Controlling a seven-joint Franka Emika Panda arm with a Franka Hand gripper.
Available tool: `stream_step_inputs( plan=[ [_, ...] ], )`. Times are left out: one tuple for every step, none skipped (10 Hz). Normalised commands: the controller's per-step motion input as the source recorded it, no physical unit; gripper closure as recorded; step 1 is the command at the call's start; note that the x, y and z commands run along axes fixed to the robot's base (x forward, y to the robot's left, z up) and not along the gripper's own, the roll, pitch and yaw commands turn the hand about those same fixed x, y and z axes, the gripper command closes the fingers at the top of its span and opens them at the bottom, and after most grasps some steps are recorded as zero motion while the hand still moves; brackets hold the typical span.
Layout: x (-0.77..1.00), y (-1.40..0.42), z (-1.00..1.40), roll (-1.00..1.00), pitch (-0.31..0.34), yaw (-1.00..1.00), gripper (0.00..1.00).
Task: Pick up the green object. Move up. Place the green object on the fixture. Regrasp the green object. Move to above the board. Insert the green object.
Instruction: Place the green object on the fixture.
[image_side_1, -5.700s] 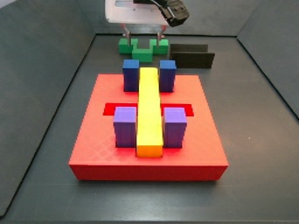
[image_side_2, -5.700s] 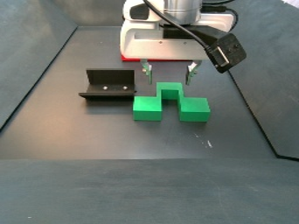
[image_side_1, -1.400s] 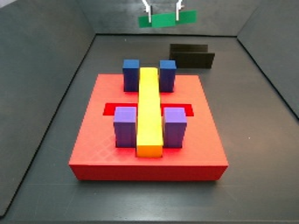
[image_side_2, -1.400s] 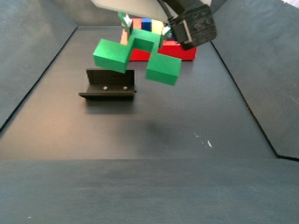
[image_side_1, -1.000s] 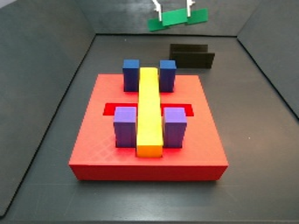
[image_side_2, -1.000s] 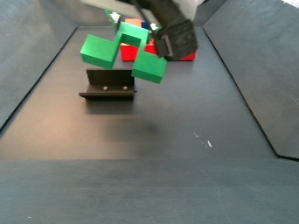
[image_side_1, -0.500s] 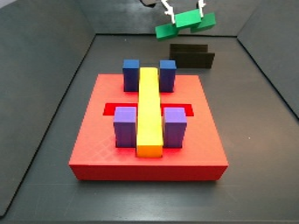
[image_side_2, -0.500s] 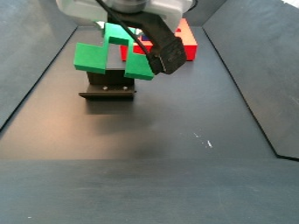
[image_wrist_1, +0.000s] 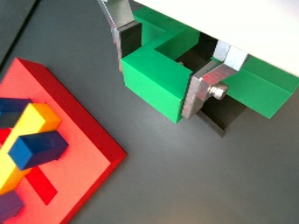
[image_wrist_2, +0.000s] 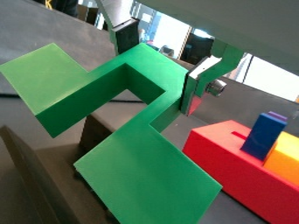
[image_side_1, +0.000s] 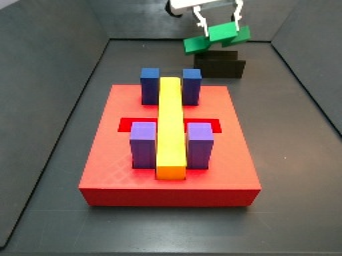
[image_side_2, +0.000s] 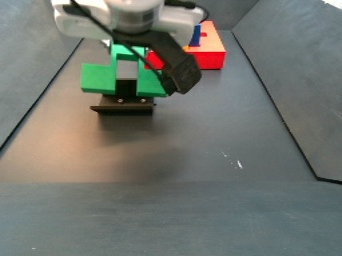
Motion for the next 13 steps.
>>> stream_step_inputs(
  plan=[
    [0.11, -0.08, -0.36, -0.18, 0.1, -0.13, 1.0],
    [0.14, -0.16, -0.18, -0.16, 0.117, -0.37, 1.0],
    [0.2, -0.15, -0.12, -0.16, 0.174, -0.45, 1.0],
    [0.21, -0.11, -0.03, -0.24, 0.146, -0.4, 1.0],
    [0.21, -0.05, -0.01, -0.22, 0.131, -0.37, 1.0],
    [0.2, -0.02, -0.04, -0.21, 0.106, -0.34, 1.0],
    [0.12, 0.0, -0.07, -0.07, 0.089, -0.14, 1.0],
    [0.16, 0.0, -0.16, -0.01, 0.106, -0.08, 1.0],
    [0.21, 0.04, -0.2, 0.0, 0.134, -0.05, 1.0],
    [0.2, 0.05, -0.22, 0.0, 0.14, -0.06, 1.0],
    [0.11, 0.09, -0.19, 0.02, 0.103, 0.0, 1.0],
    [0.03, 0.12, -0.15, 0.04, 0.054, 0.0, 1.0],
    [0.0, 0.09, -0.16, 0.07, 0.031, 0.0, 1.0]
  ],
)
